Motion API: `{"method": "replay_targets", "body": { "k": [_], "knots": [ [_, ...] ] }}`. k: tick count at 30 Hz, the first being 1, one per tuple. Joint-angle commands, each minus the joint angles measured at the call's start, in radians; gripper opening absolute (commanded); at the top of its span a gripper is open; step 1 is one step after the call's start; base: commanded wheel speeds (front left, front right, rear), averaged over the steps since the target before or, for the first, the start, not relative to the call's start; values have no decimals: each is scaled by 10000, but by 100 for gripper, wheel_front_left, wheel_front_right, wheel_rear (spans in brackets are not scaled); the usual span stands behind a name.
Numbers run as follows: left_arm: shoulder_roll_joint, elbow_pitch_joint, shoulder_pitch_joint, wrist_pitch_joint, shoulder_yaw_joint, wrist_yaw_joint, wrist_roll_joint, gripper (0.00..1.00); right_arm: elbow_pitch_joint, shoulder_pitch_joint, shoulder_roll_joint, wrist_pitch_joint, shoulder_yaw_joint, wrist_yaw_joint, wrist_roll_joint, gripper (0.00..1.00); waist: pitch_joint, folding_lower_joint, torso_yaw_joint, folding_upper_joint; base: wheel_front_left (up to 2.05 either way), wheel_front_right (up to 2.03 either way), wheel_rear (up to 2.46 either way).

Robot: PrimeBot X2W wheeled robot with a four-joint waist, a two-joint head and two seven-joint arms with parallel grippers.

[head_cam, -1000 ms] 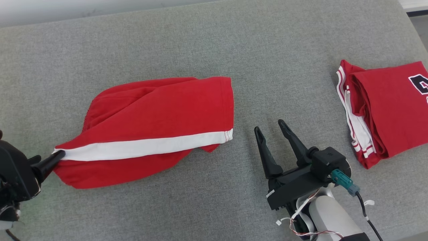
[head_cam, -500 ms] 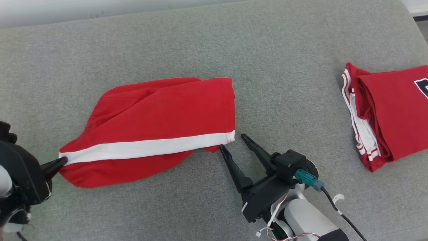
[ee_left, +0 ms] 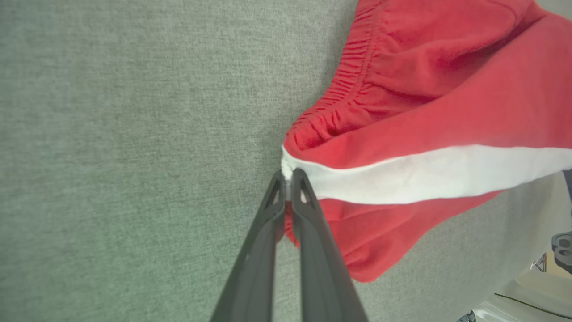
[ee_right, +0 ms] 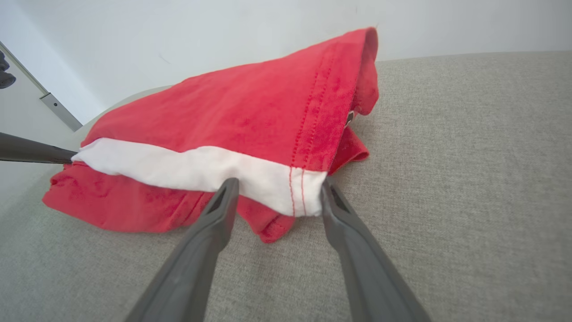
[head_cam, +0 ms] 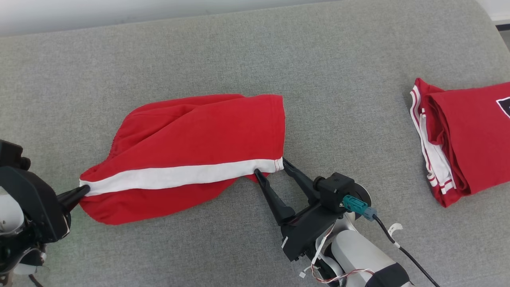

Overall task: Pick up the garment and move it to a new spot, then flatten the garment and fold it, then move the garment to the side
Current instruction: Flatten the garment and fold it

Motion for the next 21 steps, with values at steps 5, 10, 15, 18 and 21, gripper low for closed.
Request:
{"method": "replay_targets", "body": {
  "k": [5,10,15,18,21],
  "knots": [
    [-98,10,-102,-100,-5,-55,-3,0,187,-165,-7,-111,48,-27,139,15,-50,0,-5,0,0,0,0],
    [-236,-128,-217,-663,198,-258,-20,0,62,-216,-5,-197,-80,-27,220,0,-95,0,-30,0,0,0,0],
    [-587,-553,-721,-1593,612,-568,-262,0,-681,-675,-7,-164,-481,-27,748,0,-57,0,-105,0,0,0,0],
    [-741,-919,-1242,-2049,877,-684,-375,0,-1266,-1421,-227,246,-604,-27,941,0,54,0,-242,0,0,0,0],
    [-974,-1102,-1895,-2506,1052,-720,-399,0,-1800,-2377,-506,872,-733,-27,1293,0,234,0,-359,0,0,0,0]
  ]
}}
